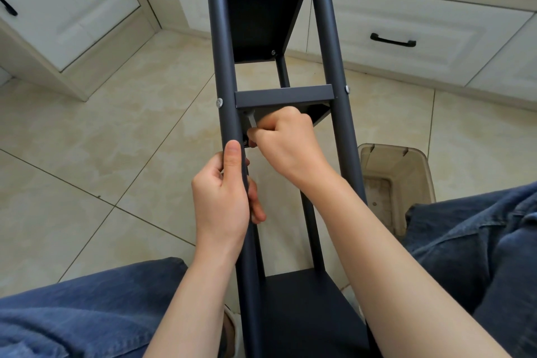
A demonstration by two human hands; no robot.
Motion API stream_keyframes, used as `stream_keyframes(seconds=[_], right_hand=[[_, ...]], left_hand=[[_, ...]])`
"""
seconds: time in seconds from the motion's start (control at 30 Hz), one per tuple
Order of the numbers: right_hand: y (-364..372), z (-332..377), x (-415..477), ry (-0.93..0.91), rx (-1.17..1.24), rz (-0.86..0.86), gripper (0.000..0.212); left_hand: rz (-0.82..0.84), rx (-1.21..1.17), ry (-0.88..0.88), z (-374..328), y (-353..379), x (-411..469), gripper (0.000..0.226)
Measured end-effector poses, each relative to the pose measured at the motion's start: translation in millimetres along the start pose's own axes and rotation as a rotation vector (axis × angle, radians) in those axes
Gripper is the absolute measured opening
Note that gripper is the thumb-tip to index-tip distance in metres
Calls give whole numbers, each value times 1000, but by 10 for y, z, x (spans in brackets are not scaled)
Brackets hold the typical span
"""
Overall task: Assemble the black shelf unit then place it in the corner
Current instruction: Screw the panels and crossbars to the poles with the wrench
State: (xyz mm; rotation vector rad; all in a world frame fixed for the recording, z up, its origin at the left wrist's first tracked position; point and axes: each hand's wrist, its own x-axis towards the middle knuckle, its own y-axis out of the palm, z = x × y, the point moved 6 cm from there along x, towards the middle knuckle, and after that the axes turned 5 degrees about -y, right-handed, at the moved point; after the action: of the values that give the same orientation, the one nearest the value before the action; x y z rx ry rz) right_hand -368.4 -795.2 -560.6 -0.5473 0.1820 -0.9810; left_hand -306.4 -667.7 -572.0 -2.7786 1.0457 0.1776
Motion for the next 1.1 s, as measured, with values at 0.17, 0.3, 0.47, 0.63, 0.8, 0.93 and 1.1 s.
stream_keyframes(seconds=[0.17, 0.3, 0.47, 0.63, 0.8, 0.93, 1.1], right_hand=[[-8, 80, 4, 27, 150, 46, 25], [18, 108, -3, -17, 118, 29, 37], [41, 88, 5, -56, 72, -17, 53], [106, 59, -32, -116, 107, -46, 56], [183, 48, -35, -178, 97, -89, 50], [224, 38, -31, -207, 120, -110, 43], [223, 53, -9, -247, 63, -116, 38]], left_hand=[[-15, -1, -4, 9, -8, 4, 49], [-15, 4, 1, 19, -19, 8, 49], [-13, 8, 0, 12, -10, 10, 49], [0, 3, -9, 17, -7, 4, 53], [31, -7, -25, 13, 4, -6, 58], [43, -18, -13, -7, 2, -22, 65], [40, -34, -6, -12, -4, -22, 57]])
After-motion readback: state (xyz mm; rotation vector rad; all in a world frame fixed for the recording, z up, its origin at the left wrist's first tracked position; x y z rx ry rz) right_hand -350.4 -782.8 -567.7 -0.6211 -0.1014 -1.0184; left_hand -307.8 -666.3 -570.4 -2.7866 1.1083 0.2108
